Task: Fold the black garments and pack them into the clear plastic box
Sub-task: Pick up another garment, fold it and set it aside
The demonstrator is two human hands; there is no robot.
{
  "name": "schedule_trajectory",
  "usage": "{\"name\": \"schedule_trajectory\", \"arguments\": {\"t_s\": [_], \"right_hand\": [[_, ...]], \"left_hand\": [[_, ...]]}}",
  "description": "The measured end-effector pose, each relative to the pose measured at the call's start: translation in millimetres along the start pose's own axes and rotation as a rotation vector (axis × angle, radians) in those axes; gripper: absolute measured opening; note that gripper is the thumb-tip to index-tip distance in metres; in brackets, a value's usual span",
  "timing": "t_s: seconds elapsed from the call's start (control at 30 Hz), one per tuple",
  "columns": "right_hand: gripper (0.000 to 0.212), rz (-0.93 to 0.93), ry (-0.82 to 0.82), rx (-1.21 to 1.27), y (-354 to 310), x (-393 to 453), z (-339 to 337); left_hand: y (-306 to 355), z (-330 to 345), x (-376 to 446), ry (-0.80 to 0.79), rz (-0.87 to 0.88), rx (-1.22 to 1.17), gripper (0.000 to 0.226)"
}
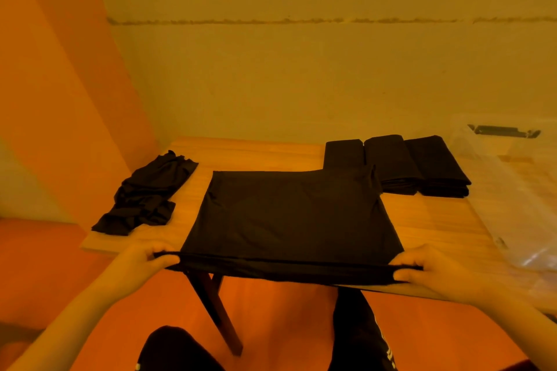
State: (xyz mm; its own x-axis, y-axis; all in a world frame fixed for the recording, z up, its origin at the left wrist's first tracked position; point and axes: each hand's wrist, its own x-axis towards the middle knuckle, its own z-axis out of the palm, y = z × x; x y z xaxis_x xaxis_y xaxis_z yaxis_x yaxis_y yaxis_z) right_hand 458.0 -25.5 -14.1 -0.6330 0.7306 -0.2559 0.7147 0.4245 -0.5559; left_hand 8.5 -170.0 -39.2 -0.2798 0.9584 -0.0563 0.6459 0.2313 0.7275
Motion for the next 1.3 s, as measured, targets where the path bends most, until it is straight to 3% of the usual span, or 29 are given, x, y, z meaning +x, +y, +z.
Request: {"name": "schedule_trajectory", "arguments": {"t_s": [0.03, 0.13, 0.27, 0.4, 0.57, 0.67, 0.77, 0.87, 0.97, 1.03, 1.1, 1.17, 1.3], "right_hand": [[0.016, 0.014, -0.045, -0.001, -6.5, -1.2, -4.5], [0.049, 0.047, -0.097, 0.041, -16.1, 5.5, -18.3], [0.019, 0.088, 0.072, 0.097, -10.7, 43.4, -38.5], [0.011, 0.114, 0.246, 0.238, -8.9, 82.6, -57.2], [0.024, 0.167, 0.395, 0.022, -1.8, 130.0, -75.2], [0.03, 0.261, 0.482, -0.11, 2.3, 154.7, -71.9], [0.04, 0.313, 0.562, -0.444, -0.6, 159.7, -61.8], [0.045, 0.139, 0.675, -0.536, -8.6, 148.6, -38.1], [0.052, -0.199, 0.497, -0.525, -18.5, 137.5, 2.3], [0.061, -0.15, 0.238, -0.485, -15.7, 134.4, 19.7], [0.094, -0.077, 0.129, -0.427, -2.5, 132.0, 27.1], [0.104, -0.044, 0.116, -0.46, 2.8, 125.8, 30.7], [0.099, -0.024, 0.066, -0.446, 2.2, 105.7, 38.4]], "left_hand": [[0.4, -3.9, -0.7, -0.014, 0.006, -0.008, 0.031], [15.4, -14.2, 2.7, -0.051, 0.032, -0.025, 0.014], [29.5, -18.0, 34.2, 0.012, 0.014, -0.078, 0.04], [38.4, -15.2, 78.4, 0.09, -0.06, -0.195, 0.021], [44.1, -4.5, 130.6, 0.238, -0.115, -0.326, 0.008], [34.6, 11.4, 157.0, 0.301, -0.186, -0.199, 0.016], [31.9, 26.4, 162.3, 0.46, -0.255, -0.106, 0.026], [34.8, 45.4, 144.7, 0.535, -0.049, 0.208, 0.029], [52.8, 81.6, 116.2, 0.237, 0.136, 0.397, 0.056], [52.1, 100.8, 105.8, 0.05, 0.103, 0.529, 0.097], [40.0, 106.0, 104.8, -0.003, 0.057, 0.646, 0.119], [33.9, 103.4, 99.4, -0.03, 0.05, 0.672, 0.115], [33.0, 101.1, 79.1, -0.062, 0.059, 0.699, 0.104]]}}
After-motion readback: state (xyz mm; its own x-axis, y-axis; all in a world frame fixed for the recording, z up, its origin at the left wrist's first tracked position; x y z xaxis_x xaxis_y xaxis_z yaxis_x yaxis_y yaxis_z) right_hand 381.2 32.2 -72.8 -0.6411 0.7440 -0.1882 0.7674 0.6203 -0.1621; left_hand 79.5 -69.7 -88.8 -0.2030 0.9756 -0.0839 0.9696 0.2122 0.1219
